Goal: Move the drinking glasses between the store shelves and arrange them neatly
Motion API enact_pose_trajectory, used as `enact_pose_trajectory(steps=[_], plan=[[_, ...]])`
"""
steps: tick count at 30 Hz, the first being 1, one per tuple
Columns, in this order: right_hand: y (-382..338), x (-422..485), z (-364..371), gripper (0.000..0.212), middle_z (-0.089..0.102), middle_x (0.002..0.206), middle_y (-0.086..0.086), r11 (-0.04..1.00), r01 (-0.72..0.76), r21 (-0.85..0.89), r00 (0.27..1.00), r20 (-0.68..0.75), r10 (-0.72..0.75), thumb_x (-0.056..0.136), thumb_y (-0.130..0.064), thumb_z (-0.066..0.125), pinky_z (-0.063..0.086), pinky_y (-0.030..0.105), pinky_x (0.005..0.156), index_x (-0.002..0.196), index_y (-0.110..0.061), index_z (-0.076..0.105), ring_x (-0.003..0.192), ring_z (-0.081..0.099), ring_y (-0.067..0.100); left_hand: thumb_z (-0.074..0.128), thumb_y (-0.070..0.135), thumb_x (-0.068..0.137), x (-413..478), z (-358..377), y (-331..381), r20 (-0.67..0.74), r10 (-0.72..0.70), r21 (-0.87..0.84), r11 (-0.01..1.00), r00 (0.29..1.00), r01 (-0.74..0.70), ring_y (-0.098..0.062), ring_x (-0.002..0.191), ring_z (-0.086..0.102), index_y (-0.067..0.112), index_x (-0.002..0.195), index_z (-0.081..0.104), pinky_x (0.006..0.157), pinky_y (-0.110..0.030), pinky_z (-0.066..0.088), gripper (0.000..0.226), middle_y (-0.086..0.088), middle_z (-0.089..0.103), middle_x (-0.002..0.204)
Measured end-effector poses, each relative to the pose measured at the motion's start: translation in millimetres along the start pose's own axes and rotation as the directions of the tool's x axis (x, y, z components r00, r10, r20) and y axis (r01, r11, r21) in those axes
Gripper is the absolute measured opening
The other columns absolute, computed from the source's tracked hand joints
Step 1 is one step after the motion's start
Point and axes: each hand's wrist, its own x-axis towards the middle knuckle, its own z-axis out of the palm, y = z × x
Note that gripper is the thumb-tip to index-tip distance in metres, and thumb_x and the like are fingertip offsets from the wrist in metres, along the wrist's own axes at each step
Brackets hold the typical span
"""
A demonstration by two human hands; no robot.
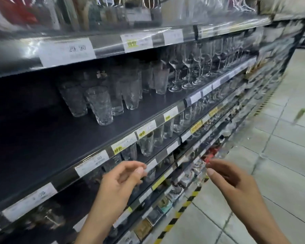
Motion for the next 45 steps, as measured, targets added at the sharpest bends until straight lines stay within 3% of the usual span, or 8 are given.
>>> enact_pose_trajectory(steps=[13,18,22,25,29,35,40,45], plan=[[-25,168,19,0.020,0.072,0.099,-0.023,0.987,0.158,0.037,0.937,0.311,-0.162,0.086,-0.033,0.073,0.049,0.019,0.086,0.106,-0.037,0.070,0.094,0.065,-0.008,0.071,0.027,0.085,96,23,25,-0.393,-0.026,0.004,1.000,0.919,0.029,-0.013,0.089,0.073,0.021,0.093,0.074,0.075,-0.024,0.057,0.011,0.003,0.076,0.093],[-45,227,78,0.033,0.068,0.105,-0.019,0.973,0.218,0.079,0.904,0.360,-0.232,0.085,-0.035,0.074,0.049,0.022,0.087,0.115,-0.035,0.062,0.097,0.063,-0.006,0.081,0.042,0.067,142,7,20,-0.556,-0.057,0.045,0.994,0.829,0.098,-0.004,0.091,0.069,0.023,0.107,0.064,0.077,-0.021,0.052,0.047,0.005,0.071,0.103],[-63,271,127,0.048,0.063,0.112,-0.015,0.967,0.237,0.093,0.877,0.407,-0.254,0.085,-0.034,0.075,0.049,0.025,0.092,0.128,-0.030,0.054,0.105,0.060,0.002,0.084,0.033,0.073,182,-9,16,-0.653,-0.115,0.021,0.985,0.749,0.169,-0.011,0.114,0.055,0.025,0.145,0.029,0.090,-0.027,0.045,0.091,0.007,0.050,0.127],[-72,302,158,0.061,0.059,0.114,-0.016,0.967,0.246,0.068,0.857,0.451,-0.250,0.082,-0.036,0.078,0.047,0.027,0.095,0.134,-0.027,0.047,0.111,0.058,0.007,0.084,0.025,0.075,207,-18,11,-0.675,-0.121,-0.037,0.991,0.727,0.130,-0.008,0.118,0.047,0.024,0.155,0.013,0.089,-0.018,0.040,0.107,0.008,0.040,0.130],[-70,330,196,0.072,0.061,0.119,-0.010,0.975,0.224,0.008,0.817,0.543,-0.192,0.076,-0.043,0.082,0.048,0.037,0.101,0.135,-0.027,0.044,0.118,0.058,0.015,0.084,0.019,0.074,233,-31,0,-0.697,-0.089,-0.028,0.995,0.711,0.097,-0.009,0.112,0.051,0.021,0.153,0.016,0.094,-0.024,0.043,0.104,0.008,0.046,0.126],[-66,340,225,0.063,0.064,0.116,-0.013,0.971,0.237,0.018,0.786,0.584,-0.203,0.078,-0.040,0.081,0.046,0.023,0.082,0.129,-0.028,0.046,0.109,0.062,0.011,0.083,0.017,0.077,250,-42,-8,-0.715,-0.055,0.018,0.995,0.697,0.098,0.002,0.099,0.056,0.020,0.146,0.029,0.086,-0.021,0.044,0.088,0.021,0.053,0.106],[-71,347,227,0.057,0.055,0.097,-0.021,0.970,0.242,0.012,0.791,0.577,-0.204,0.079,-0.041,0.081,0.040,0.000,0.059,0.124,-0.028,0.049,0.097,0.054,0.004,0.083,0.014,0.076,253,-46,-13,-0.709,-0.032,0.064,0.992,0.704,0.109,0.000,0.094,0.065,0.023,0.121,0.052,0.074,-0.015,0.049,0.056,0.009,0.068,0.105],[-71,353,213,0.061,0.060,0.103,-0.021,0.964,0.266,0.008,0.736,0.644,-0.209,0.071,-0.043,0.086,0.040,0.006,0.067,0.118,-0.032,0.048,0.095,0.059,0.003,0.089,0.020,0.068,246,-41,-12,-0.745,-0.052,0.059,0.988,0.665,0.144,0.000,0.097,0.066,0.023,0.120,0.055,0.077,-0.019,0.050,0.063,0.011,0.069,0.106]])
